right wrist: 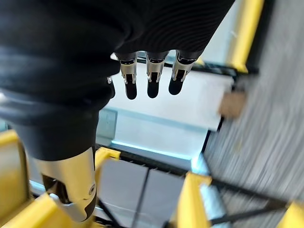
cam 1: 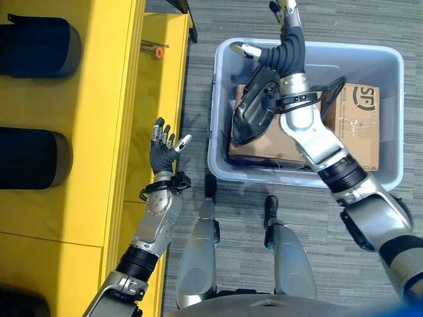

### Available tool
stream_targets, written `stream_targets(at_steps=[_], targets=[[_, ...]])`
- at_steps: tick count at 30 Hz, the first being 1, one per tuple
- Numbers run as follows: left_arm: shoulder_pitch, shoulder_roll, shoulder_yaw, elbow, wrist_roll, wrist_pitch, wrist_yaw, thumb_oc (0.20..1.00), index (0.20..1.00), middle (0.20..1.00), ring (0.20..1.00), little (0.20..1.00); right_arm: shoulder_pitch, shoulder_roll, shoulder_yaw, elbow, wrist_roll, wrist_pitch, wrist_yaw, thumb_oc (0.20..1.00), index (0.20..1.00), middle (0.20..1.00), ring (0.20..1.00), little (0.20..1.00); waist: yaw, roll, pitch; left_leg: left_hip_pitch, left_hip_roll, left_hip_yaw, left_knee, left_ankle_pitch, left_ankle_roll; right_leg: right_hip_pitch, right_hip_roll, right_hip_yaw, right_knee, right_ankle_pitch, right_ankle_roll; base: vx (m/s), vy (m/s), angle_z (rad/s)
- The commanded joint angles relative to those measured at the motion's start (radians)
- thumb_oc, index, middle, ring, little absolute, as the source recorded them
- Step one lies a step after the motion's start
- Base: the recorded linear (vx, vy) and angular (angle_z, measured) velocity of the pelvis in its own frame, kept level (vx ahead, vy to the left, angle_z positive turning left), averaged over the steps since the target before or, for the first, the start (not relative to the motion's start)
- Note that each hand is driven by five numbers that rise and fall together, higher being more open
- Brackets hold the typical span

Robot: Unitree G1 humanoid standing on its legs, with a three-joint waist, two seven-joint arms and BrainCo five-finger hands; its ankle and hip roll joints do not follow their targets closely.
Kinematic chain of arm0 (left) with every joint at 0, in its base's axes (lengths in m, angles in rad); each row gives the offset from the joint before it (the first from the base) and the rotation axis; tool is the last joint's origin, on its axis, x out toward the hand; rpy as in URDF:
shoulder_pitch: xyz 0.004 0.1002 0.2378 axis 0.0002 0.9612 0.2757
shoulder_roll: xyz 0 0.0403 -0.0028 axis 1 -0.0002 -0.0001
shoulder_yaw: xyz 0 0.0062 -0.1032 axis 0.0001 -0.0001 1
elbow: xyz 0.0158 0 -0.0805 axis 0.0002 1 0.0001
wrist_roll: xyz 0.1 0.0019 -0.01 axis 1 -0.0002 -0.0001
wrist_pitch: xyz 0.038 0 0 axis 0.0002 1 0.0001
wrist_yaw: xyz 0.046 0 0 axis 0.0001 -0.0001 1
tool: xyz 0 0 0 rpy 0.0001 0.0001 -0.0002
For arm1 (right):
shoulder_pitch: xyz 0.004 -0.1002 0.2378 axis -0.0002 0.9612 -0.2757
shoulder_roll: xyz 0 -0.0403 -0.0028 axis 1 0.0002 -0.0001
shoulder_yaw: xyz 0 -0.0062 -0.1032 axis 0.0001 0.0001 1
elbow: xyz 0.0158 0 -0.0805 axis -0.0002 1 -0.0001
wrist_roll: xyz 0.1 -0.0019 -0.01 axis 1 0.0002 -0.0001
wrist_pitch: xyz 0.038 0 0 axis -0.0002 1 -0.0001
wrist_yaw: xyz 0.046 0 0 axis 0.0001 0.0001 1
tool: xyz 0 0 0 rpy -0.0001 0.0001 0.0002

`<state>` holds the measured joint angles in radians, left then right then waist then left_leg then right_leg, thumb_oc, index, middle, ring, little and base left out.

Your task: Move parts from the plastic box to the shelf.

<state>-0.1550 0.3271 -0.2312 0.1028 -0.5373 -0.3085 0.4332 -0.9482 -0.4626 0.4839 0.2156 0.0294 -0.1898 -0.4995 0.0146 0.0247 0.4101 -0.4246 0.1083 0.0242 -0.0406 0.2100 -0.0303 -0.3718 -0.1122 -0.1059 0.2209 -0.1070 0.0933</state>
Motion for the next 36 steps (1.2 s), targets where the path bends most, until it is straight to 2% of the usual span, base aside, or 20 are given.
stream_targets(at_steps=[1, 2, 3, 6, 7, 10, 12, 17, 18, 23, 26, 36], targets=[[-0.033, 0.052, 0.023, -0.028, 0.061, -0.051, -0.044, 1.000, 1.000, 1.000, 1.000, 1.000, -0.164, -0.061, 0.049, 0.065, -0.131, -0.021, 0.037, 1.000, 1.000, 1.000, 1.000, 1.000, 0.017, -0.059, -0.007, 0.183, 0.052, 0.010, -0.033, -0.113, -0.085, 0.008, -0.076, 0.028, -0.101, 0.187, 0.070, -0.01, -0.042, -0.18], [-0.034, 0.051, 0.023, -0.027, 0.061, -0.051, -0.044, 1.000, 1.000, 1.000, 1.000, 1.000, -0.166, -0.061, 0.051, 0.067, -0.131, -0.022, 0.036, 1.000, 1.000, 1.000, 1.000, 1.000, 0.017, -0.058, -0.006, 0.183, 0.052, 0.010, -0.033, -0.113, -0.085, 0.008, -0.075, 0.028, -0.101, 0.187, 0.070, -0.01, -0.047, -0.15], [-0.035, 0.054, 0.020, -0.021, 0.062, -0.053, -0.057, 1.000, 1.000, 1.000, 1.000, 1.000, -0.195, -0.109, 0.085, 0.107, -0.165, -0.018, 0.049, 1.000, 1.000, 1.000, 1.000, 1.000, 0.016, -0.057, -0.003, 0.182, 0.054, 0.012, -0.033, -0.112, -0.086, 0.000, -0.071, 0.032, -0.097, 0.185, 0.068, -0.01, -0.026, -0.12], [-0.041, 0.055, 0.012, -0.016, 0.058, -0.060, -0.073, 1.000, 1.000, 1.000, 1.000, 1.000, -0.246, -0.160, 0.147, 0.202, -0.197, -0.013, 0.058, 1.000, 1.000, 1.000, 1.000, 1.000, 0.015, -0.053, 0.004, 0.179, 0.056, 0.013, -0.034, -0.110, -0.087, -0.008, -0.069, 0.032, -0.088, 0.183, 0.067, 0.00, -0.031, -0.08], [-0.048, 0.059, 0.004, -0.010, 0.053, -0.063, -0.082, 1.000, 1.000, 1.000, 1.000, 1.000, -0.290, -0.198, 0.208, 0.266, -0.236, -0.006, 0.069, 1.000, 1.000, 1.000, 1.000, 1.000, 0.017, -0.051, 0.011, 0.173, 0.058, 0.010, -0.033, -0.108, -0.089, -0.014, -0.068, 0.031, -0.084, 0.181, 0.065, -0.01, -0.035, -0.03], [-0.056, 0.066, -0.008, -0.012, 0.050, -0.072, -0.089, 1.000, 1.000, 1.000, 1.000, 1.000, -0.355, -0.244, 0.296, 0.366, -0.304, 0.006, 0.068, 1.000, 1.000, 1.000, 1.000, 1.000, 0.021, -0.040, 0.024, 0.161, 0.059, 0.007, -0.031, -0.106, -0.089, -0.028, -0.069, 0.027, -0.073, 0.179, 0.064, 0.00, -0.011, -0.01], [-0.076, 0.074, -0.023, -0.010, 0.058, -0.076, -0.089, 1.000, 1.000, 1.000, 1.000, 1.000, -0.430, -0.297, 0.413, 0.469, -0.442, 0.033, 0.055, 1.000, 1.000, 1.000, 1.000, 1.000, 0.031, -0.025, 0.042, 0.141, 0.055, 0.000, -0.026, -0.103, -0.089, -0.047, -0.071, 0.025, -0.058, 0.175, 0.063, -0.01, -0.019, 0.04], [-0.108, 0.077, -0.036, -0.031, 0.050, -0.088, -0.090, 1.000, 1.000, 1.000, 1.000, 1.000, -0.489, -0.310, 0.535, 0.610, -0.528, 0.050, 0.069, 1.000, 1.000, 1.000, 1.000, 1.000, 0.043, -0.010, 0.067, 0.100, 0.055, -0.007, -0.008, -0.102, -0.088, -0.091, -0.070, 0.022, -0.029, 0.169, 0.061, -0.02, -0.020, 0.04], [-0.113, 0.080, -0.034, -0.046, 0.052, -0.092, -0.094, 1.000, 1.000, 1.000, 1.000, 1.000, -0.517, -0.334, 0.600, 0.630, -0.574, 0.053, 0.085, 1.000, 1.000, 1.000, 1.000, 1.000, 0.044, -0.003, 0.077, 0.075, 0.053, -0.012, 0.005, -0.104, -0.089, -0.113, -0.073, 0.018, -0.016, 0.163, 0.062, -0.01, -0.037, 0.02], [-0.105, 0.076, -0.031, -0.098, 0.032, -0.102, -0.097, 1.000, 1.000, 1.000, 1.000, 1.000, -0.542, -0.389, 0.738, 0.682, -0.687, 0.061, 0.116, 1.000, 1.000, 1.000, 1.000, 1.000, 0.057, 0.012, 0.103, 0.025, 0.044, -0.025, 0.025, -0.106, -0.085, -0.160, -0.082, 0.009, 0.014, 0.157, 0.063, 0.00, -0.022, 0.08], [-0.100, 0.077, -0.025, -0.114, 0.033, -0.103, -0.093, 1.000, 1.000, 1.000, 1.000, 1.000, -0.562, -0.405, 0.804, 0.719, -0.742, 0.065, 0.129, 1.000, 1.000, 1.000, 1.000, 1.000, 0.065, 0.020, 0.110, 0.005, 0.039, -0.033, 0.031, -0.108, -0.083, -0.176, -0.090, 0.005, 0.025, 0.149, 0.064, 0.01, -0.014, 0.13], [-0.099, 0.057, -0.006, -0.140, 0.024, -0.113, -0.086, 1.000, 1.000, 1.000, 1.000, 1.000, -0.590, -0.451, 0.860, 0.801, -0.751, 0.062, 0.162, 1.000, 1.000, 1.000, 1.000, 1.000, 0.090, 0.046, 0.110, -0.066, 0.025, -0.052, 0.031, -0.104, -0.078, -0.255, -0.102, -0.004, 0.057, 0.139, 0.064, 0.02, -0.004, 0.03]])
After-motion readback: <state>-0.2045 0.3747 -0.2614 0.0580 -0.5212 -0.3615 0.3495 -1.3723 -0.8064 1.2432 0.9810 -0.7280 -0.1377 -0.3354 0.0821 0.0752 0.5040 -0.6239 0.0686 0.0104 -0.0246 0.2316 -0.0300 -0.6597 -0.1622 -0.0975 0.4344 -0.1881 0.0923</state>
